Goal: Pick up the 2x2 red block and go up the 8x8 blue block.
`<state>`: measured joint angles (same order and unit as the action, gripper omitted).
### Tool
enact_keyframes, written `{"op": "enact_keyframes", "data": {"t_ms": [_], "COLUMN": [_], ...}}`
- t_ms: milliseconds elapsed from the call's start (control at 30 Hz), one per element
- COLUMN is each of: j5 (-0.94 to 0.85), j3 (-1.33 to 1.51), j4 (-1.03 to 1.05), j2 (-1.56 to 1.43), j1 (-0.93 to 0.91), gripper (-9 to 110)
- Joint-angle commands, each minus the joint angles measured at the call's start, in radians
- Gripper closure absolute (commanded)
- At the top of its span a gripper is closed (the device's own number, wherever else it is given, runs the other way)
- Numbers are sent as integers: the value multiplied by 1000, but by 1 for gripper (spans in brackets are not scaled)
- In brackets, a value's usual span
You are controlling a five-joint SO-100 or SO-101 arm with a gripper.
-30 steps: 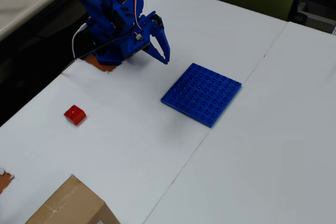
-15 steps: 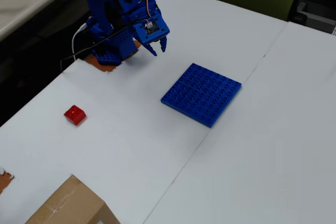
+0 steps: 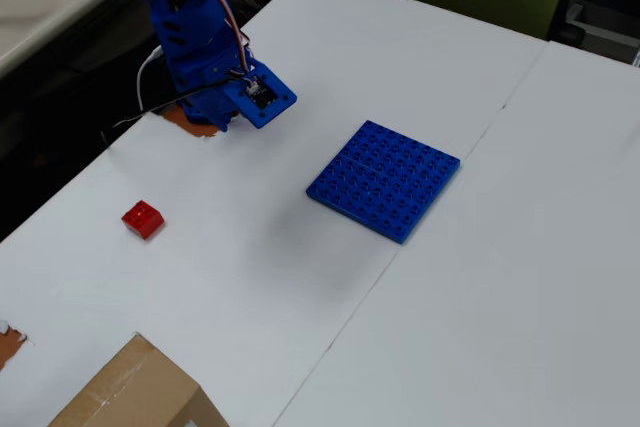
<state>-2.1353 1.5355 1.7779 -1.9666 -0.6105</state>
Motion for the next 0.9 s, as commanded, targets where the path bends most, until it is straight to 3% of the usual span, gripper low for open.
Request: {"op": "enact_keyframes", "data": {"t_ms": [0, 267, 867], "j5": [-184, -532, -736], "j3": [-40, -23, -41], "j4": [3, -91, -322], "j2": [25, 121, 345], "j1": [-110, -362, -601], "gripper": [85, 85, 76]}}
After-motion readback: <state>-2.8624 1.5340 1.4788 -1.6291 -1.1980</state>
